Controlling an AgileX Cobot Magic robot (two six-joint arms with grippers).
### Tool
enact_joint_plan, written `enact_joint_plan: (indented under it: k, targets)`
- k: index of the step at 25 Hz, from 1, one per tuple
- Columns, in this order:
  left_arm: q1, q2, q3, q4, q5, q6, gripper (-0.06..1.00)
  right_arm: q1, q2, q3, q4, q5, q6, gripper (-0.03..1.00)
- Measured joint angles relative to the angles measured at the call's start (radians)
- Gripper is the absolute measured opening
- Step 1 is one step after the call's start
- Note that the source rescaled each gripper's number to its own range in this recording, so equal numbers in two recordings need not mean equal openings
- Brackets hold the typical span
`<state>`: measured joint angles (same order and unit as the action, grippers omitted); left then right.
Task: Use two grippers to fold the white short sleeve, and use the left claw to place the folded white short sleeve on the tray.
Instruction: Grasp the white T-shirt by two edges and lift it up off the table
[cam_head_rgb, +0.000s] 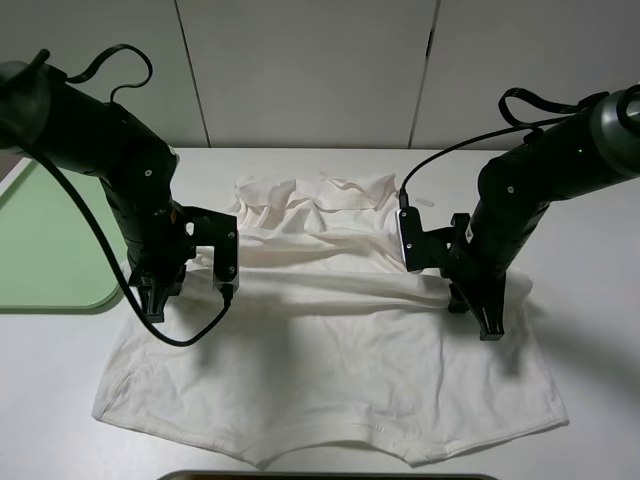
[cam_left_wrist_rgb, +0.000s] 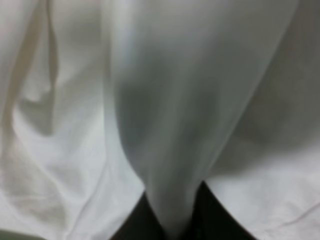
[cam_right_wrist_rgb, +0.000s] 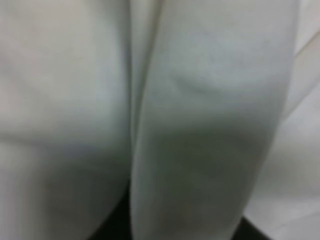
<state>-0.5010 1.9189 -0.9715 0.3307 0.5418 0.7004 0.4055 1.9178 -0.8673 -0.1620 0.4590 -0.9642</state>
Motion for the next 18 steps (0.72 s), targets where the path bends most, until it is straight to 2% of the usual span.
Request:
enact_joint_plan:
  k: [2,4,18]
  targets:
    - [0.0,0.0,0.0,0.005,0.0,0.0,0.01,0.0,0.0,0.0,0.0,-0.002,0.0,0.17]
    - [0.0,0.0,0.0,0.008,0.0,0.0,0.01,0.0,0.0,0.0,0.0,-0.002,0.0,0.0]
    - [0.0,-0.01,0.0,0.016,0.005,0.0,0.01,0.0,-0.049,0.001,0.0,0.026,0.0,0.0]
